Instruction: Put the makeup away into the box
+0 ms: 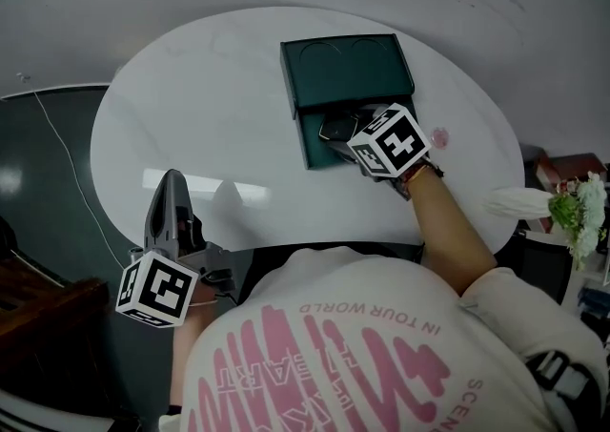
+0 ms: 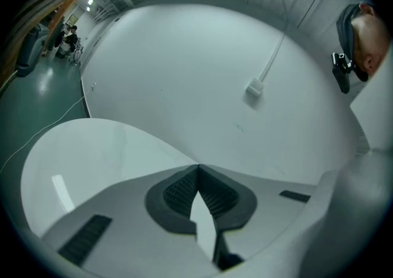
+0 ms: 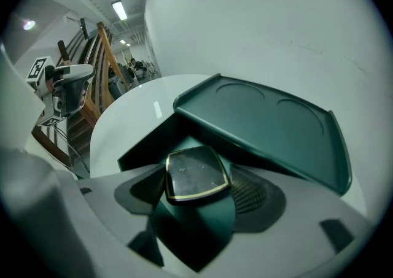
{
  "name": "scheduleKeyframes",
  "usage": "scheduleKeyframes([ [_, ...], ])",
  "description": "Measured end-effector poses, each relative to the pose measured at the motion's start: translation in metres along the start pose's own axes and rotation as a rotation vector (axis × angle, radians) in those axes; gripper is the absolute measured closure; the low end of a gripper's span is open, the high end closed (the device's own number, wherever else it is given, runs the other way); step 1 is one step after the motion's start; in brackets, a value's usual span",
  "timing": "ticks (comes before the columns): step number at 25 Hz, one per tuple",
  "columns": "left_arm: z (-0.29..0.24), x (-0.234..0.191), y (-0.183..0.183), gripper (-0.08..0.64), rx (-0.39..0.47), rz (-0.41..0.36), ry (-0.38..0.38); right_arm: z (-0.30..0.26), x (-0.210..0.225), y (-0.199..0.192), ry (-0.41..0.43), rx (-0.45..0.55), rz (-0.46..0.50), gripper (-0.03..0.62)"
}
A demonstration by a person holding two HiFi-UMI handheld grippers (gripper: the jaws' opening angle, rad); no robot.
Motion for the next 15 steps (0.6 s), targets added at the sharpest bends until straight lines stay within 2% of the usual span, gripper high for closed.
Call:
scheduleKeyframes([
  [15,-0.013,-0.004,-0.007,0.558,-0.035,-0.003,-0.003,-0.016,-0.011,-0.002,0.070,-0.051,0.035,0.261],
])
Point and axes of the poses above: the fingertips, and each gripper's own axes: z backward along the fingers, x to its right, y out of its top, the point moved 5 cm from there along z, backward along the fingers, and after that the axes turned 15 degrees about x, right-handed, at the moved point
